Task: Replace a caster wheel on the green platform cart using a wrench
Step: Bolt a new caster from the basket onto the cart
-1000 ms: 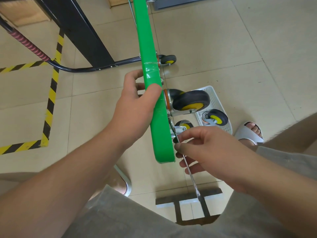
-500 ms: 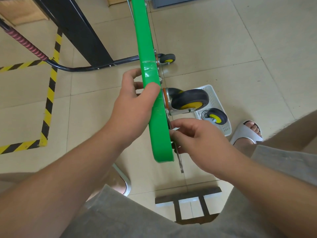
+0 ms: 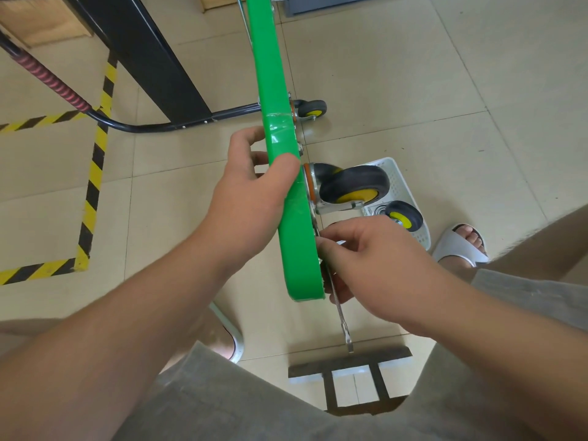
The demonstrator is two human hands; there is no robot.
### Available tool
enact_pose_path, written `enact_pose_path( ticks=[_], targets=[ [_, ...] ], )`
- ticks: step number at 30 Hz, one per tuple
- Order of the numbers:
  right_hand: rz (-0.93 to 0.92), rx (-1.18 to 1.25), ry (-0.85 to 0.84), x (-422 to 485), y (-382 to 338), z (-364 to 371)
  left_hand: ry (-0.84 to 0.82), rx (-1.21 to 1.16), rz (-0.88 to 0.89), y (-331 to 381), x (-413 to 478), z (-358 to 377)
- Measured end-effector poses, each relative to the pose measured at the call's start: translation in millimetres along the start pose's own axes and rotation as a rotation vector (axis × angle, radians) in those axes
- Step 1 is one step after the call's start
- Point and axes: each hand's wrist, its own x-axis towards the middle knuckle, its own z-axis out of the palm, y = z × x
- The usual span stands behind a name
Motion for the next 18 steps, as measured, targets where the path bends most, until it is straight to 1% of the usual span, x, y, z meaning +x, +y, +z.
enact_pose_path(
  ticks=[5, 10, 13, 18],
  targets=[
    [0.096, 0.144, -0.033, -2.1, -7.0, -3.2, 0.0, 0.008, 0.002, 0.4, 0.4, -0.4],
    [0.1, 0.08, -0.072, -1.7, -11.2, -11.7, -0.002, 0.004, -0.003, 1.7, -0.5, 1.7],
    [0.136, 0.106, -0.093, -1.7, -11.2, -16.8, -0.001, -0.004, -0.001, 1.7, -0.1, 1.4],
    [0.193, 0.075, -0.233, -7.9, -3.0, -23.5, -0.009, 0.002, -0.009, 2.6, 0.0, 0.3]
  ],
)
